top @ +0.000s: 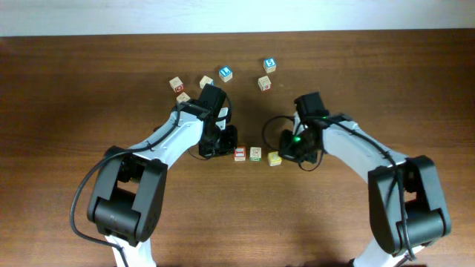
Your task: Rotate 3 blocks
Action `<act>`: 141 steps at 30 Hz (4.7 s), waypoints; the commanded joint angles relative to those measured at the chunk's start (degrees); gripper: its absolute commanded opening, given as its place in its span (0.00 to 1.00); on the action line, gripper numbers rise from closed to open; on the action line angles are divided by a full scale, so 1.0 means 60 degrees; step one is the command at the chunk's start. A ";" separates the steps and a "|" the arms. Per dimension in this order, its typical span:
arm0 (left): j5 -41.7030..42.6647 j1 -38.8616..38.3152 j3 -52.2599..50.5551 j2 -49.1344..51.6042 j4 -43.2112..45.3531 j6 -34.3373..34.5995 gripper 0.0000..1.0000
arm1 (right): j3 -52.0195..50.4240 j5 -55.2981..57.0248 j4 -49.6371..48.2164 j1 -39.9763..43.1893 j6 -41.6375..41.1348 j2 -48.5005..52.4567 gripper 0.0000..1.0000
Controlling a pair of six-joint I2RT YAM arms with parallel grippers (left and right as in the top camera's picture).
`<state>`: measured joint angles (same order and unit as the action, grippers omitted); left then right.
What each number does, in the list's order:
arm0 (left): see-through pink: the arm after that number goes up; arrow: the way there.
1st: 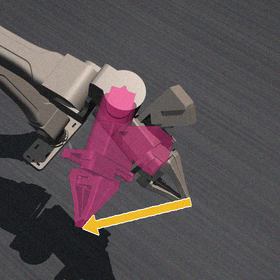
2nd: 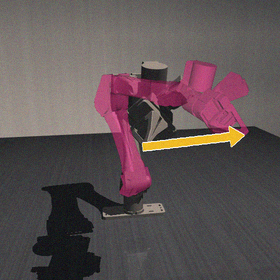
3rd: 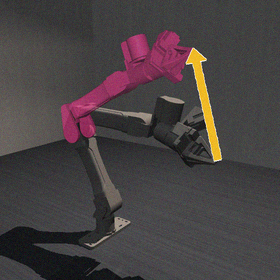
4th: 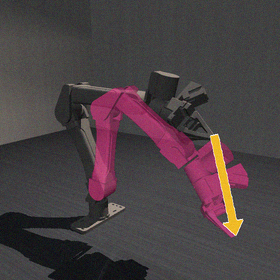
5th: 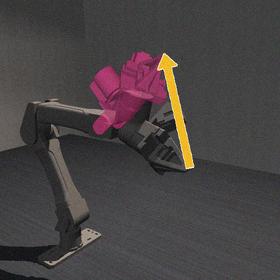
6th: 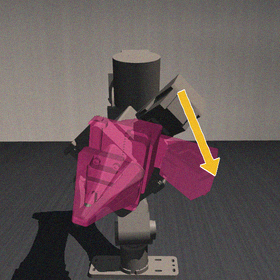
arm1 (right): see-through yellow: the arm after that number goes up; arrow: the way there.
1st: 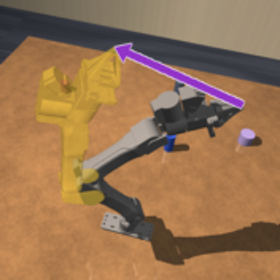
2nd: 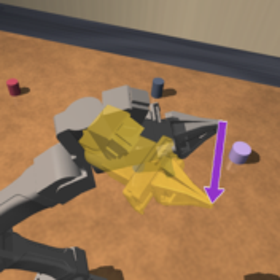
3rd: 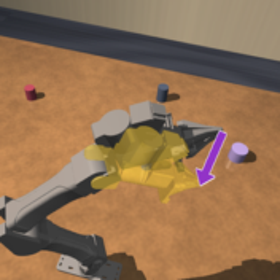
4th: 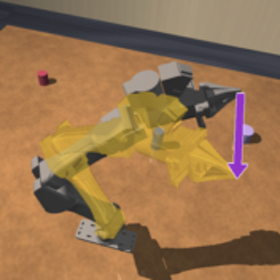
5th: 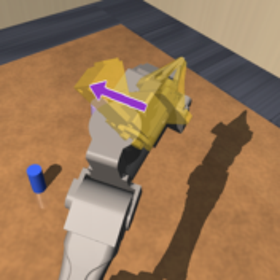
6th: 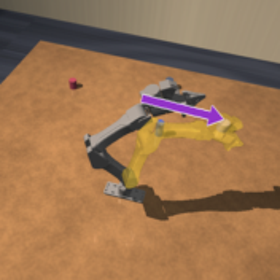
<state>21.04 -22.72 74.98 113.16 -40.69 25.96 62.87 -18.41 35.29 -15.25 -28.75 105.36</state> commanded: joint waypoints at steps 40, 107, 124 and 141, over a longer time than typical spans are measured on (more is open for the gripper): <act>0.0113 -0.0011 -0.0029 0.0069 0.0164 -0.0131 0.00 | 0.0291 -0.0692 -0.2528 -0.1406 -0.0423 0.0783 0.04; 0.0106 -0.0011 -0.0029 0.0069 0.0164 -0.0131 0.00 | 0.2269 0.0208 0.0291 -0.1894 -0.0484 0.1071 0.17; 0.0102 -0.0011 -0.0029 0.0069 0.0160 -0.0135 0.00 | 0.2630 0.1402 -0.0022 -0.1858 0.0066 0.1723 0.23; 0.0102 -0.0011 -0.0029 0.0069 0.0160 -0.0135 0.00 | 0.2630 0.1421 0.2200 -0.1293 0.0790 0.1723 0.23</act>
<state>20.84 -22.55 74.98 113.16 -39.79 25.93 79.92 -8.99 46.00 -21.85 -25.06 114.17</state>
